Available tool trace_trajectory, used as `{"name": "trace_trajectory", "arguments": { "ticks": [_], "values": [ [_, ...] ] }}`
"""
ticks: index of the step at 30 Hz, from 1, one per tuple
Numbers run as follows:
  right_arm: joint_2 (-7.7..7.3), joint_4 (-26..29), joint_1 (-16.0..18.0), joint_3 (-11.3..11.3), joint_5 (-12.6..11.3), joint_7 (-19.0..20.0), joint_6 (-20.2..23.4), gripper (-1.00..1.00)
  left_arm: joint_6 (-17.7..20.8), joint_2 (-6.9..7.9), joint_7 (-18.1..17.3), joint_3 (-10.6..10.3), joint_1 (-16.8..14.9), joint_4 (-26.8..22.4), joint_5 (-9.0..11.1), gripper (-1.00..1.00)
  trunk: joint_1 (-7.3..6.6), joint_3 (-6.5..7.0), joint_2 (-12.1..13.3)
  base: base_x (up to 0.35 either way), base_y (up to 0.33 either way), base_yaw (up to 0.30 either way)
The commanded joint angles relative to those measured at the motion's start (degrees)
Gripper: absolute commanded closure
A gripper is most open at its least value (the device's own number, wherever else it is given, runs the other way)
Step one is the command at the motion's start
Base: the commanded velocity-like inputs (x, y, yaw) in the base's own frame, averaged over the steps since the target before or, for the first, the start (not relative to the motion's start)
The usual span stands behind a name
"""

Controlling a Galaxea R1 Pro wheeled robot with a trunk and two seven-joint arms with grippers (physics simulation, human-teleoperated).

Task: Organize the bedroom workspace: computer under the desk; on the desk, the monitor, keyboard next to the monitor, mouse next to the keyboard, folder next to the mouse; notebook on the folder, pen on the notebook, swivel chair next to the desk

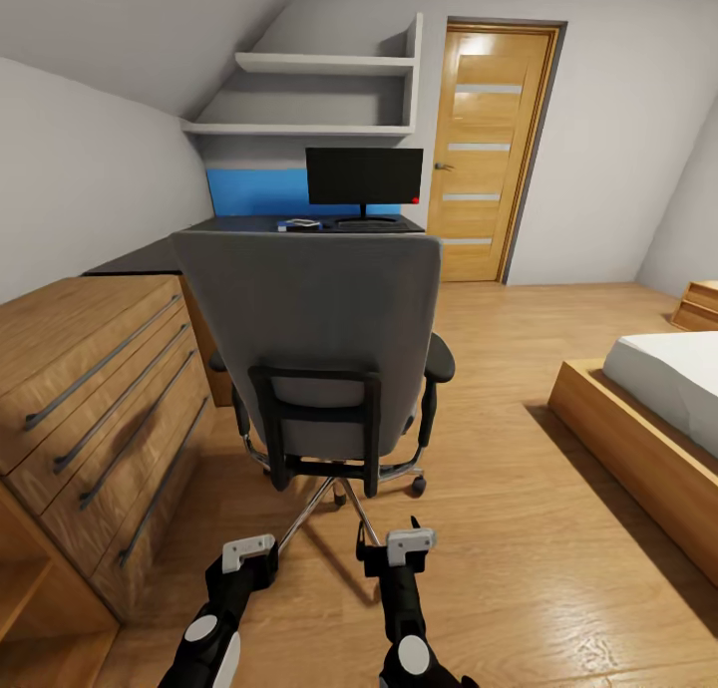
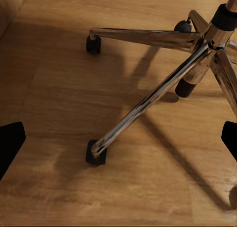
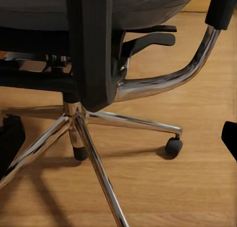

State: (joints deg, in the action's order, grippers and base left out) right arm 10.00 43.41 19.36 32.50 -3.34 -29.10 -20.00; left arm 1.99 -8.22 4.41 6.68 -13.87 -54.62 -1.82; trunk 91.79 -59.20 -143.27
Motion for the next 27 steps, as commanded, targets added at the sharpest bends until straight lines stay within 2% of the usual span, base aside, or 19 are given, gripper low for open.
{"name": "trace_trajectory", "arguments": {
  "ticks": [1, 20, 27],
  "values": [
    [0.0, 0.0, 0.1, 0.1, -0.4, -0.3, -0.4, -1.0, 0.2, -0.04, 0.1, 0.1, 0.0, 0.1, -0.2, -1.0, -0.01, -0.05, 0.0, 0.0, 0.0, 0.0],
    [0.0, -0.3, 0.1, 0.4, -0.1, 0.1, -3.6, -1.0, -1.0, 0.38, 0.1, 0.1, 0.0, 1.7, -0.2, -1.0, -0.01, -0.05, 0.0, 0.005, 0.0, 0.0],
    [0.0, -0.4, 0.1, 0.5, -0.2, 0.2, -3.8, -1.0, -1.0, 0.61, 0.1, 0.1, 0.0, 1.8, -0.2, -1.0, -0.01, -0.05, 0.0, 0.197, 0.0, 0.0]
  ]
}}
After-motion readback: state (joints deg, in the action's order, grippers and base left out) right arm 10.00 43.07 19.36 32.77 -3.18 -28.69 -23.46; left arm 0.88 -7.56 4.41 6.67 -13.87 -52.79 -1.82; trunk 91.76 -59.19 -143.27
